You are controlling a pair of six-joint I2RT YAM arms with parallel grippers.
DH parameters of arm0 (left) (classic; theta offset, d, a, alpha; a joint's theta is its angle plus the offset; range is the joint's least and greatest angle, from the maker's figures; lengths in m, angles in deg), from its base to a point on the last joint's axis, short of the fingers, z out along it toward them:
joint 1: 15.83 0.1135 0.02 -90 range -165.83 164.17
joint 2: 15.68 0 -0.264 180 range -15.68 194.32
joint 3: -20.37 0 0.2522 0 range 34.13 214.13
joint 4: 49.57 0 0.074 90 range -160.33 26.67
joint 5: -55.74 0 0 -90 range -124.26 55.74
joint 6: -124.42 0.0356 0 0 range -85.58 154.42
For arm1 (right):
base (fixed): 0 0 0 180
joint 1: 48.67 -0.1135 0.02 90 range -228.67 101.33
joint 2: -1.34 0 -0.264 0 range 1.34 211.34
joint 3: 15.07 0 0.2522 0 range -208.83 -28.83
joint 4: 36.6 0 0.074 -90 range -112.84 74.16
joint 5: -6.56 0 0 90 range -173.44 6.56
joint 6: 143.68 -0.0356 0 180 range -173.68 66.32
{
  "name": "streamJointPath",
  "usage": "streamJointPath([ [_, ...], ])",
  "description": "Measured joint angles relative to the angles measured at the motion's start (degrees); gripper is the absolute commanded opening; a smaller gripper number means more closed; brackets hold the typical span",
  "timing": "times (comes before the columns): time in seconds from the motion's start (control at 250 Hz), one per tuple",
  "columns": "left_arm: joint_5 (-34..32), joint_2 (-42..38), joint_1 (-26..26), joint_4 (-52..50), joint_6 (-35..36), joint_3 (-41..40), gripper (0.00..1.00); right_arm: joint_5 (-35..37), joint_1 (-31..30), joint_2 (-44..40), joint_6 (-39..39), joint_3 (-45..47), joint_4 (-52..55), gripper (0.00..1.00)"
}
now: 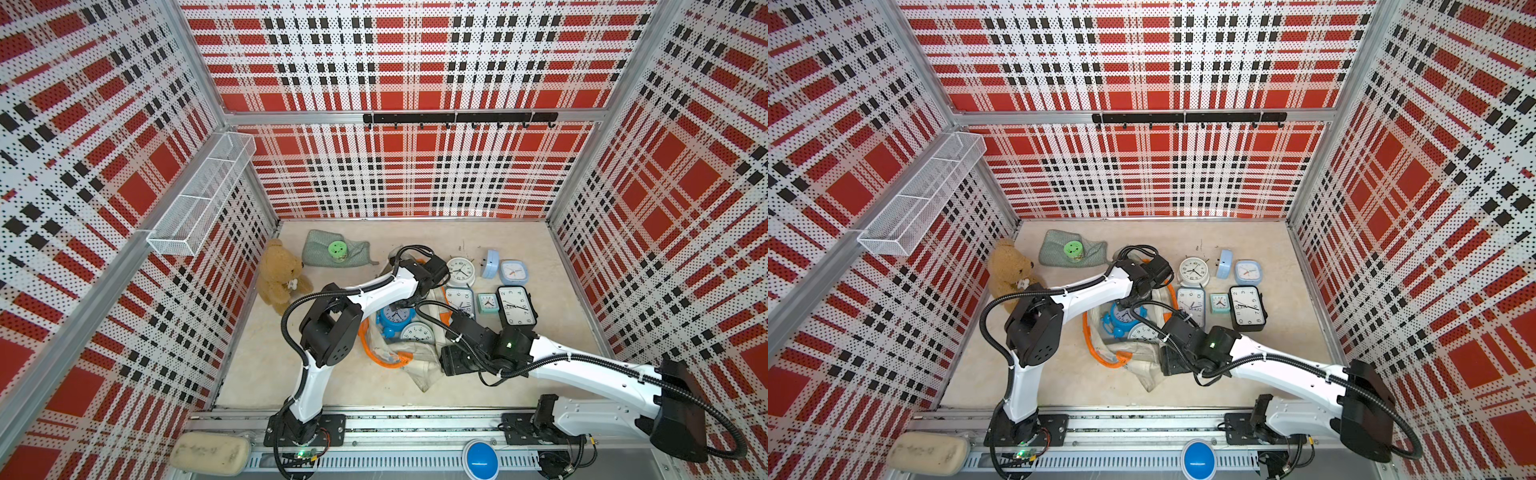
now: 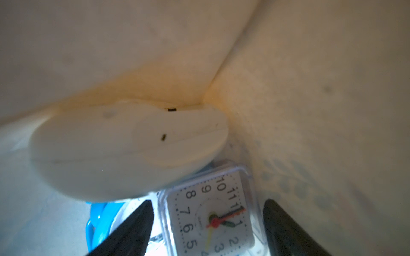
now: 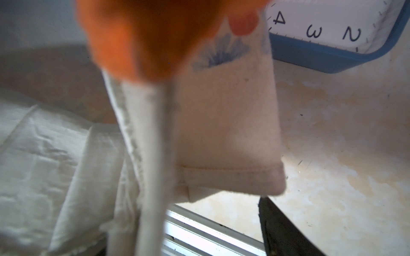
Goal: Take the alarm clock out of the canvas bag
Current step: Pick up the alarm from the canvas bag.
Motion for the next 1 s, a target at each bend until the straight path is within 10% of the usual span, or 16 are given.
streamJointPath([
  [1.004, 5.92, -9.44, 1.16, 8.31, 5.86, -11.39, 0.99, -0.79, -0.02, 1.27, 0.66, -0.04, 0.02, 0.74],
])
